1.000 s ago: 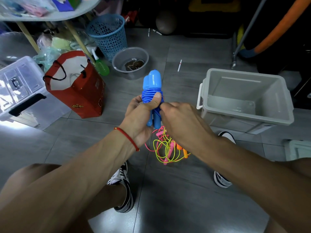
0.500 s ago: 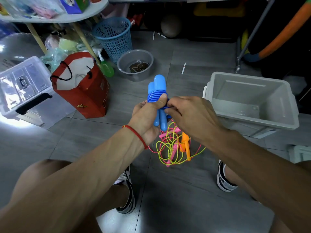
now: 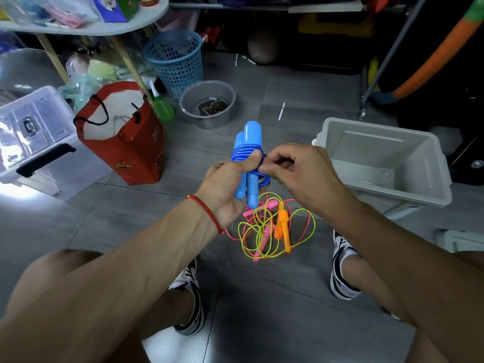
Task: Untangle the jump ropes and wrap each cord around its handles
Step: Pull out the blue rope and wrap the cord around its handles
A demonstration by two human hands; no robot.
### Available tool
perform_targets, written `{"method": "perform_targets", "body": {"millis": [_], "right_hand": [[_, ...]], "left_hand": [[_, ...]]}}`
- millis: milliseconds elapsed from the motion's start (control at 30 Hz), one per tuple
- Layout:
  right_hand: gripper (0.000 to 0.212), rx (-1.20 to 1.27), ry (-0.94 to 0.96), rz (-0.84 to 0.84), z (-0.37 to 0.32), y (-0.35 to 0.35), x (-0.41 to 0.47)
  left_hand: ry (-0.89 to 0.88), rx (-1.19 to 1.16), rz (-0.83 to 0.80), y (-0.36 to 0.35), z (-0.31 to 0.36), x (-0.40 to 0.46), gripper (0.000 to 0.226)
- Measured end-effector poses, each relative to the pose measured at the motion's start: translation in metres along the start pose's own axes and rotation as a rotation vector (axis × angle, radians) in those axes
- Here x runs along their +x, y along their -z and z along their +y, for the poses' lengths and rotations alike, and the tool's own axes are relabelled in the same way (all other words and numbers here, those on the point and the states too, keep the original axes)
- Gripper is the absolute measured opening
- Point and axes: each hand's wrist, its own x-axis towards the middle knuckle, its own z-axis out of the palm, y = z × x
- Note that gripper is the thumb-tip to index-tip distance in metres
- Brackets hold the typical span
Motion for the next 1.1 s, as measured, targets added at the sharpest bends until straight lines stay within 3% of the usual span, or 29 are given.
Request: {"method": "perform_targets", "body": {"millis": [133, 267, 433, 633, 733, 833, 900, 1000, 1100], "right_hand": [[0.028, -0.005, 0.040, 0.057, 0.002, -0.002, -0.003], [0.017, -0.116, 0.213, 0.114, 0.005, -0.013, -0.005], [0.015, -0.448, 0.469, 0.109, 0.005, -0.015, -0.004], [0.009, -0.606, 0.553, 0.051, 0.006, -0.013, -0.003], [0.019, -0.506, 0.502, 0.013, 0.003, -0.015, -0.001], [0.005, -0.152, 0.286, 0.044, -0.001, -0.015, 0.002], [0.003, 0.015, 0.144, 0.104, -0.004, -0.015, 0.002], [0.014, 0.246, -0.035, 0.185, -0.008, -0.016, -0.001], [0.015, 0.204, 0.024, 0.216, -0.011, -0.012, -0.003]], "left_hand": [[0.057, -0.001, -0.017, -0.001, 0.000, 0.000, 0.040], [0.079, -0.065, -0.026, 0.002, 0.002, 0.003, 0.037], [0.111, -0.054, -0.057, 0.007, 0.008, 0.003, 0.035], [0.162, -0.066, -0.115, 0.008, 0.013, 0.000, 0.026], [0.175, -0.096, -0.127, 0.008, 0.015, 0.000, 0.028], [0.134, -0.111, -0.133, 0.007, 0.014, 0.001, 0.026], [0.077, -0.103, -0.092, 0.006, 0.010, 0.003, 0.040], [0.011, -0.120, -0.061, 0.003, 0.004, 0.005, 0.050], [-0.028, -0.138, -0.057, -0.001, 0.002, 0.003, 0.051]]}}
